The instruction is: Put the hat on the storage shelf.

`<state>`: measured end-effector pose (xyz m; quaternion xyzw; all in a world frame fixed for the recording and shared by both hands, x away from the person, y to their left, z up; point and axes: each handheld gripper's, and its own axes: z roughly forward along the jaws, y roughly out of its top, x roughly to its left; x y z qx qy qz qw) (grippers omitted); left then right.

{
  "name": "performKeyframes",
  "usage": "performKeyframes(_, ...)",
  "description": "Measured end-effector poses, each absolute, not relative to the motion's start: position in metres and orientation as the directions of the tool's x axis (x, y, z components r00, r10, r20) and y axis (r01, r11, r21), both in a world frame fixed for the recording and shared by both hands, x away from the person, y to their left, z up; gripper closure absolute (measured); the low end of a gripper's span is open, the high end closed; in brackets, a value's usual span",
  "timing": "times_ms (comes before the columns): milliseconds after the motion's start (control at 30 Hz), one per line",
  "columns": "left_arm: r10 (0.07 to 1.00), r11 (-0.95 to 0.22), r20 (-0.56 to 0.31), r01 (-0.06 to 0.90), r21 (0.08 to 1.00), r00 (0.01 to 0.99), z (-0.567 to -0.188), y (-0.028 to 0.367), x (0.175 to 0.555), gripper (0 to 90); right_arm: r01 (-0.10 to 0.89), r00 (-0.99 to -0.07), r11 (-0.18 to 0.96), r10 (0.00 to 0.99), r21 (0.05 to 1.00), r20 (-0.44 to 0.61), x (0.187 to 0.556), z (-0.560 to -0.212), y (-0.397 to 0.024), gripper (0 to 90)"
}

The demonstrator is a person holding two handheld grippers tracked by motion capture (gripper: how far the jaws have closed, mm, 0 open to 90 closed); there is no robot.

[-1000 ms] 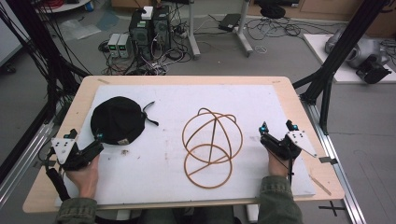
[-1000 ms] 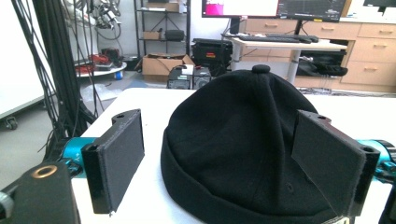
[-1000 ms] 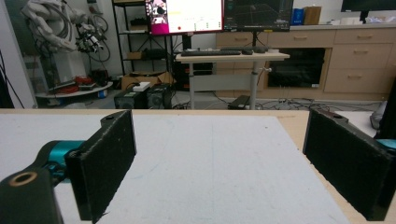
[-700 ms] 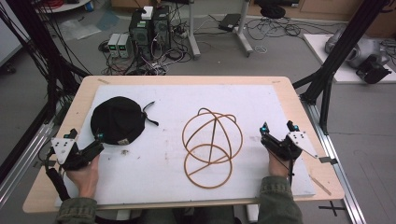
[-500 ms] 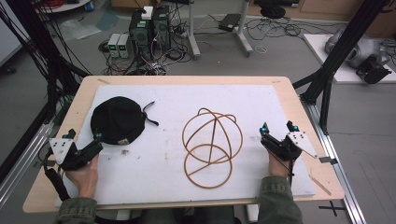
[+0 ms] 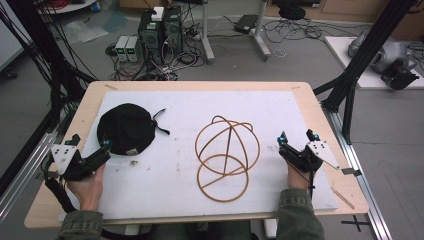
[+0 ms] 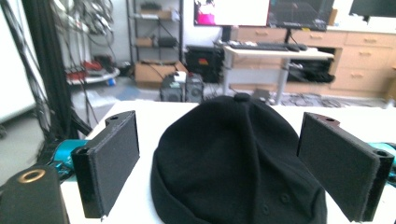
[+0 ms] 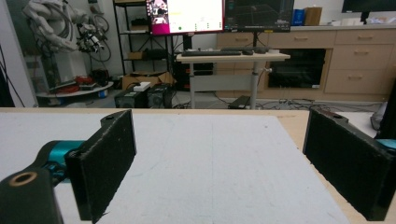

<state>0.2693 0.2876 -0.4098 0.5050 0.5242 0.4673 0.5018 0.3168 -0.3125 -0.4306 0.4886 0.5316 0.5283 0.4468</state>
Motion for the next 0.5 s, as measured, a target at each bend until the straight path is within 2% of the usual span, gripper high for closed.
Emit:
performKeyframes(167,0.996,0.0,-0.011,0.132,0.991,0.086,-0.386,0.29,0.28,16.4,0.039,-0.13,-0.039,0.991,0.998,0.044,0.316,-0.43,-0.312,8.8)
performKeyframes(267,0.992,-0.04,0.019,0.167,0.985,0.123,-0.374,0.289,0.285,21.3,0.04,-0.129,-0.049,0.99,0.998,0.053,0.316,-0.43,-0.313,8.8)
performKeyframes(367,0.988,-0.076,0.049,0.183,0.98,0.147,-0.362,0.287,0.291,20.9,0.037,-0.131,-0.066,0.989,0.997,0.07,0.315,-0.429,-0.313,8.8)
performKeyframes(500,0.984,-0.074,0.034,0.234,0.969,0.172,-0.353,0.287,0.301,17.8,0.026,-0.132,-0.072,0.988,0.997,0.075,0.314,-0.428,-0.314,8.8)
